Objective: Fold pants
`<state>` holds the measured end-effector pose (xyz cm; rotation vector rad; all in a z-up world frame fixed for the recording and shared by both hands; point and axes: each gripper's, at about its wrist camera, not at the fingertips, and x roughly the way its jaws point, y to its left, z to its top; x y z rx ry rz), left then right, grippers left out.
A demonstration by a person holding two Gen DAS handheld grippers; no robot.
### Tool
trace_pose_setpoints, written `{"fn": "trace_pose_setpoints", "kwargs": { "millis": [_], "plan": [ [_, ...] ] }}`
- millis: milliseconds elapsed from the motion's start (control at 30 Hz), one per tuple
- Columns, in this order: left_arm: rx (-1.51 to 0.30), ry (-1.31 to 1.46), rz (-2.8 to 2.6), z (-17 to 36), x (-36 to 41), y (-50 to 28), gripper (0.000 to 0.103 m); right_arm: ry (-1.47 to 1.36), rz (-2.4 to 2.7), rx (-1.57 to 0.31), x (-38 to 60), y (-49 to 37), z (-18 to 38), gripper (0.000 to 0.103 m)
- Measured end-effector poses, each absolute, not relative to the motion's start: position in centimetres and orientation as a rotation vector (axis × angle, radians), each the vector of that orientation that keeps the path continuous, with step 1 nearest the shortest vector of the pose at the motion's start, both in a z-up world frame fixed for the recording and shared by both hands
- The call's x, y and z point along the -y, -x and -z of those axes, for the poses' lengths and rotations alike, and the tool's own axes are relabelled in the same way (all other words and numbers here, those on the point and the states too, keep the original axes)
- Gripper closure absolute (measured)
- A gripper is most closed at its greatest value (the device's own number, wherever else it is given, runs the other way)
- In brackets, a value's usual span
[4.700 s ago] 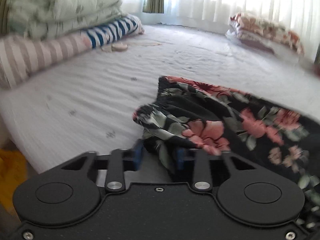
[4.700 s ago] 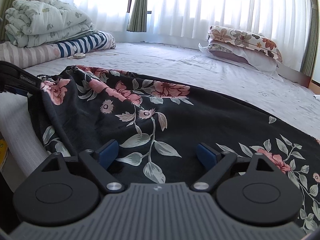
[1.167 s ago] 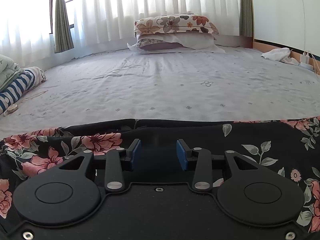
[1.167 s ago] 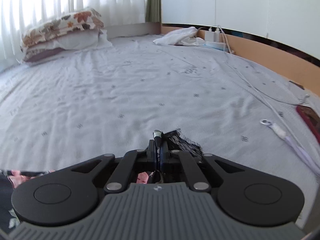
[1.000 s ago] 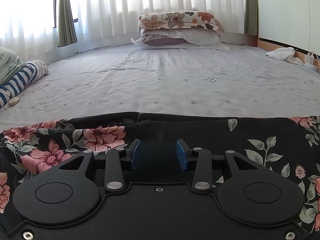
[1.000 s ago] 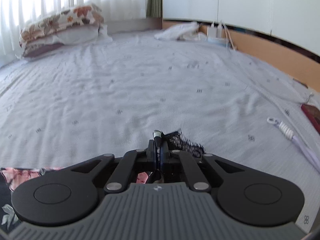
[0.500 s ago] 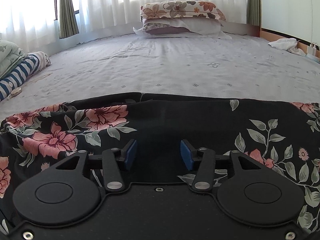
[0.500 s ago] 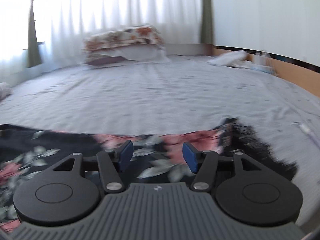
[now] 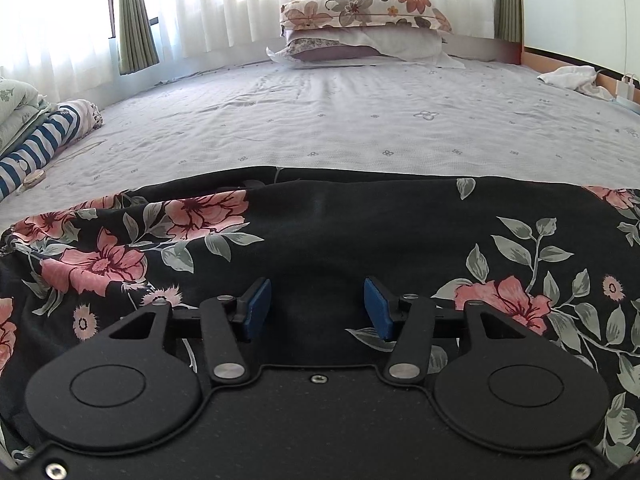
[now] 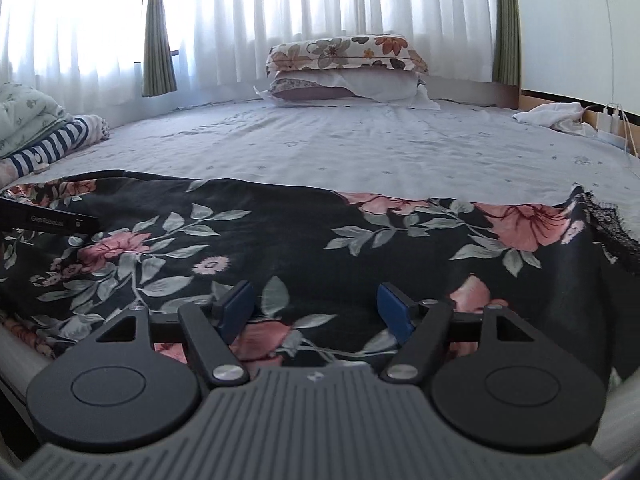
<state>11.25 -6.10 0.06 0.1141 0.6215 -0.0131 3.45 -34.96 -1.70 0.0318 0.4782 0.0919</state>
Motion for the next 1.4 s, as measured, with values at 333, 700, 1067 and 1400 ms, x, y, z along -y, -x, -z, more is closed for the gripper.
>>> {"fn": "trace_pose_setpoints", "kwargs": {
  "millis": [333, 700, 1067, 1400],
  "plan": [
    [-0.615, -0.117, 0.015, 0.0, 6.1, -11.1, 0.051, -0.154, 0.27, -0.443, 46.7, -2.0, 1.4, 0.021],
    [-0.605, -0.116, 0.026, -1.2, 7.1, -10.0, 0.05, -0.32, 0.663, -0.242, 53.1, 1.6, 0.5, 0.019],
    [-0.527, -0.173, 0.283, -3.7, 13.2, -6.2, 0.049, -0.323, 0.557, -0.345, 50.4, 0.9, 1.4, 0.019],
    [-0.532, -0.213, 0.409, -2.4, 16.8, -4.5, 0.049, -0.262, 0.703, -0.355, 48.6, -0.4, 1.6, 0.019]
  ]
}}
